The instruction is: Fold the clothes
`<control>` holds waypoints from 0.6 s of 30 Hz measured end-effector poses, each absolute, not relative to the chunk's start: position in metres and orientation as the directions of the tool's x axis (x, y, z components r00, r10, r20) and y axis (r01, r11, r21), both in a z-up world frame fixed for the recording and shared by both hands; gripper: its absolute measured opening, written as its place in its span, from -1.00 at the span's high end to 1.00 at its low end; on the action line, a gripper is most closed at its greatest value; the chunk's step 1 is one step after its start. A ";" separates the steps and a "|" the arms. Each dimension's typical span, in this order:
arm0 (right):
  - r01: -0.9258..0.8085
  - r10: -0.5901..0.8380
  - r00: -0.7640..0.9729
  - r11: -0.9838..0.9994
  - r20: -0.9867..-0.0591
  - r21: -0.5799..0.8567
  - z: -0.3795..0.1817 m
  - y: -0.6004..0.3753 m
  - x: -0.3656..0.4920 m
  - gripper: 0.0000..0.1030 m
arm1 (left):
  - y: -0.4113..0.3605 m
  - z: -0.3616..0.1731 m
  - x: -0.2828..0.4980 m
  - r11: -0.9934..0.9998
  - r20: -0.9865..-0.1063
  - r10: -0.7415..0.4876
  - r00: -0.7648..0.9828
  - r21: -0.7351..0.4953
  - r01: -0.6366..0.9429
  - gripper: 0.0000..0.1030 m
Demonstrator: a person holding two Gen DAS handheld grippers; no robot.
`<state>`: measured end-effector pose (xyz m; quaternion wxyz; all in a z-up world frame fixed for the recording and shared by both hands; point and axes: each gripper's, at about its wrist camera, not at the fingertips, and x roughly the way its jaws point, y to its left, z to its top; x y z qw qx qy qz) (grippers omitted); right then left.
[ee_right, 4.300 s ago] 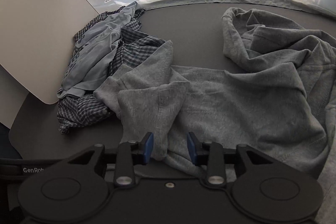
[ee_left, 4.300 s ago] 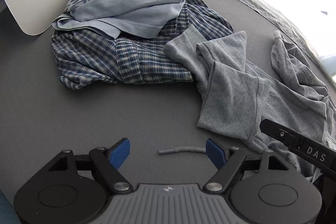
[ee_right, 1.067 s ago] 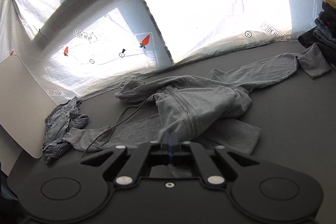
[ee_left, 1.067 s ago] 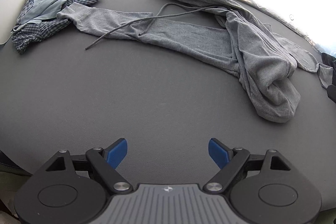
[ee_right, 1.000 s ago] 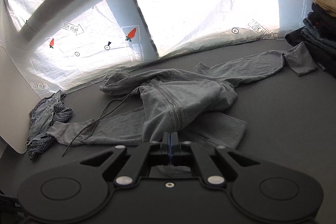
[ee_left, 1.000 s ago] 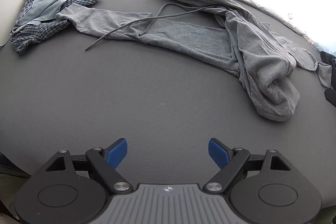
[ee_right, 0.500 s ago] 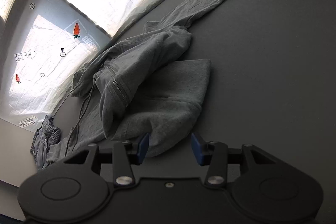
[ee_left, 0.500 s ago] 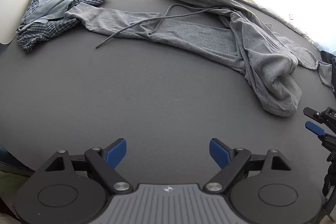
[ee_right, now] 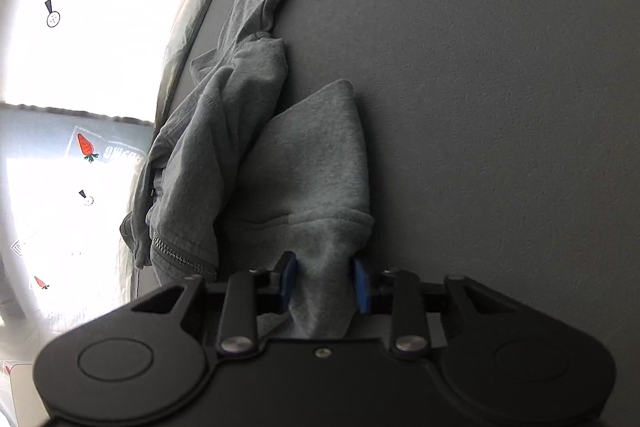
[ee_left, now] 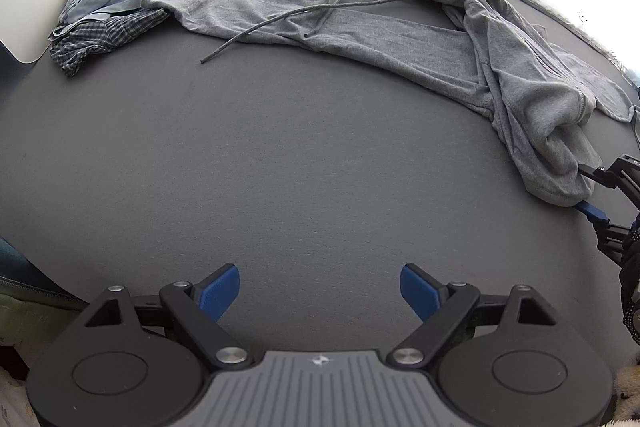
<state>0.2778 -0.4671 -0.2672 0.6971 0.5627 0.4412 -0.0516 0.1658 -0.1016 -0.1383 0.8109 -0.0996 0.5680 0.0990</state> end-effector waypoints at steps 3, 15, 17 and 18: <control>0.589 0.450 0.616 0.281 -0.647 0.757 -0.275 -0.458 0.268 0.76 | -0.095 -0.138 0.167 0.962 -0.937 0.034 0.347 -0.064 -0.267 -0.71; 0.298 0.674 0.587 0.336 -0.449 0.894 -0.198 -0.306 0.239 0.84 | -0.043 -0.136 0.166 0.950 -0.919 -0.021 0.394 -0.141 -0.279 -0.71; 0.240 0.725 0.561 0.318 -0.399 0.917 -0.185 -0.273 0.237 0.85 | -0.030 -0.134 0.162 0.946 -0.913 -0.013 0.408 -0.144 -0.291 -0.71; 0.215 0.740 0.549 0.326 -0.390 0.921 -0.179 -0.259 0.236 0.85 | -0.022 -0.134 0.160 0.942 -0.911 -0.008 0.412 -0.145 -0.303 -0.71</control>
